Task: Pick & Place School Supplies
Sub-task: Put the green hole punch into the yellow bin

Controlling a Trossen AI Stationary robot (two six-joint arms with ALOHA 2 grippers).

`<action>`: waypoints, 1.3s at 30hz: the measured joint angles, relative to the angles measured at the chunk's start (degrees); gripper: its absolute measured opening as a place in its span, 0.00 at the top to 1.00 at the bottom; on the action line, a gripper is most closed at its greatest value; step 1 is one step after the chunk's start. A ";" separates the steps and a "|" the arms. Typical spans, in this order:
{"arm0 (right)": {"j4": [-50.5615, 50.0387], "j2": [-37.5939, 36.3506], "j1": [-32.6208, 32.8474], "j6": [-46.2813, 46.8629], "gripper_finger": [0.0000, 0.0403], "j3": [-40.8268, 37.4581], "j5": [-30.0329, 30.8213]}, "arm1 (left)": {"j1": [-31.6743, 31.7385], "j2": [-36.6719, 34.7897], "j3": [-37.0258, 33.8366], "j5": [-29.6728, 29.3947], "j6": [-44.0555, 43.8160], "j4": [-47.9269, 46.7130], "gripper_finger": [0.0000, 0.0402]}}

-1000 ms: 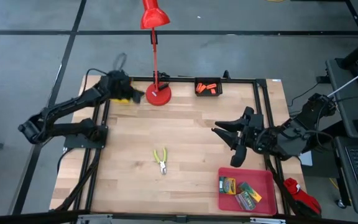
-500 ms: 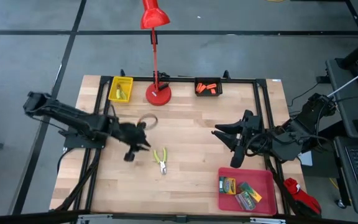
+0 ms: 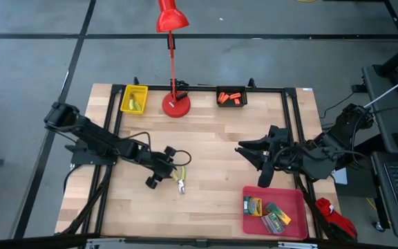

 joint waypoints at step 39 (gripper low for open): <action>0.26 0.11 4.76 0.94 0.72 0.00 8.63 | 1.30 12.12 0.32 -4.19 -30.87 6.80 0.90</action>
